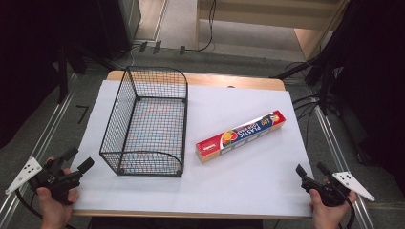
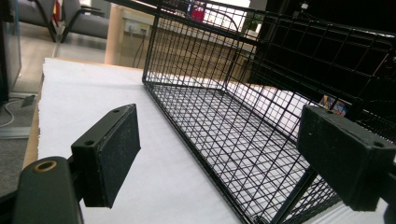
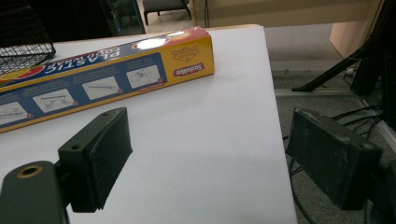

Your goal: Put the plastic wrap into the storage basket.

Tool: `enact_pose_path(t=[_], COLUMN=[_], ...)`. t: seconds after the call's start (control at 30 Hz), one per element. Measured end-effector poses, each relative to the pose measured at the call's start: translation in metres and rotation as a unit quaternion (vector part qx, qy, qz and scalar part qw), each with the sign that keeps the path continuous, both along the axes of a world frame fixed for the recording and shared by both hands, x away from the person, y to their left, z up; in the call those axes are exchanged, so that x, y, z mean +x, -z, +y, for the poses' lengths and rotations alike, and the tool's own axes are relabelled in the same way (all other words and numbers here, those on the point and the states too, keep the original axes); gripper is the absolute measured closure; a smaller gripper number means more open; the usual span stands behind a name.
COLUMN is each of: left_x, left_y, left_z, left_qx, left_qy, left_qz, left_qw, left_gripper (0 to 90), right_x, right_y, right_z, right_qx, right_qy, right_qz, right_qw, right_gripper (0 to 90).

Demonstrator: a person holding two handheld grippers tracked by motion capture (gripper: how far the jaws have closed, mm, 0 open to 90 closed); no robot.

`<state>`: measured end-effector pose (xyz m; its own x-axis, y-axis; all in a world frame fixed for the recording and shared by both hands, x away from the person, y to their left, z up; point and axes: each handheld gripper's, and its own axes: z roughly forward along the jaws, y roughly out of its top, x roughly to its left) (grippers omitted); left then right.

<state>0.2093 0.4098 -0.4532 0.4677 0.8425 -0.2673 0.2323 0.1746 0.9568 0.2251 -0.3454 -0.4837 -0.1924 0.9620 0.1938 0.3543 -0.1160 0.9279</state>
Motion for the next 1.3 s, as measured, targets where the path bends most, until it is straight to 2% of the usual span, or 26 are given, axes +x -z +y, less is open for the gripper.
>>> enact_pose_path(t=[0.07,0.1,0.17,0.27,0.3,0.33,0.43,0.53,0.7,0.77,0.8,0.83,0.97,1.1,1.27,1.3], left_x=[0.000,0.000,0.000,0.000,0.000,0.000,0.000,0.000,0.000,0.000,0.000,0.000,0.000,0.000,0.000,0.000], left_y=[0.000,0.000,0.000,0.000,0.000,0.000,0.000,0.000,0.000,0.000,0.000,0.000,0.000,0.000,0.000,0.000], left_z=[0.000,0.000,0.000,0.000,0.000,0.000,0.000,0.000,0.000,0.000,0.000,0.000,0.000,0.000,0.000,0.000], left_qx=[0.000,0.001,0.001,0.000,0.000,-0.002,-0.003,-0.004,-0.002,-0.002,-0.002,-0.002,-0.002,-0.001,0.000,0.000], left_qy=[0.001,0.001,0.002,0.002,0.002,0.003,0.003,0.004,0.005,0.004,0.004,0.005,0.007,0.009,0.009,0.009], left_qz=[0.001,0.001,0.001,0.002,0.002,0.001,0.001,0.002,0.003,0.003,0.003,0.003,0.003,0.003,0.003,0.004], left_qw=[1.0000,1.0000,1.0000,1.0000,1.0000,1.0000,1.0000,1.0000,1.0000,1.0000,1.0000,1.0000,1.0000,1.0000,1.0000,1.0000], left_gripper=[13.8,13.8,13.9,14.0,14.0,14.0,14.0,14.0,14.1,14.1,14.1,14.1,14.1,14.1,14.1,14.1], right_x=[-0.001,-0.002,-0.002,-0.001,-0.001,-0.001,0.000,0.003,0.011,0.016,0.016,0.019,0.025,0.032,0.040,0.041], right_y=[-0.003,-0.004,-0.007,-0.010,-0.010,-0.015,-0.022,-0.026,-0.029,-0.027,-0.027,-0.025,-0.020,-0.014,-0.004,-0.003], right_z=[0.004,0.007,0.018,0.033,0.033,0.043,0.059,0.076,0.118,0.140,0.140,0.158,0.187,0.212,0.235,0.240], right_qx=[-0.007,-0.007,-0.021,-0.015,-0.015,-0.004,-0.003,0.011,0.001,-0.017,-0.017,-0.033,-0.036,-0.037,-0.037,-0.046], right_qy=[-0.010,-0.012,-0.014,-0.044,-0.044,-0.073,-0.089,-0.110,-0.139,-0.155,-0.155,-0.164,-0.185,-0.200,-0.206,-0.206], right_qz=[-0.008,-0.011,-0.014,-0.019,-0.019,-0.023,-0.019,-0.009,0.007,0.011,0.011,0.017,0.030,0.045,0.069,0.072], right_qw=[0.9999,0.9998,0.9996,0.9988,0.9988,0.9970,0.9958,0.9938,0.9903,0.9877,0.9877,0.9857,0.9816,0.9781,0.9754,0.9749], right_gripper=[15.7,24.5,49.5,68.7,68.7,79.8,90.0,90.0,90.0,90.0,90.0,90.0,90.0,90.0,90.0,90.0])
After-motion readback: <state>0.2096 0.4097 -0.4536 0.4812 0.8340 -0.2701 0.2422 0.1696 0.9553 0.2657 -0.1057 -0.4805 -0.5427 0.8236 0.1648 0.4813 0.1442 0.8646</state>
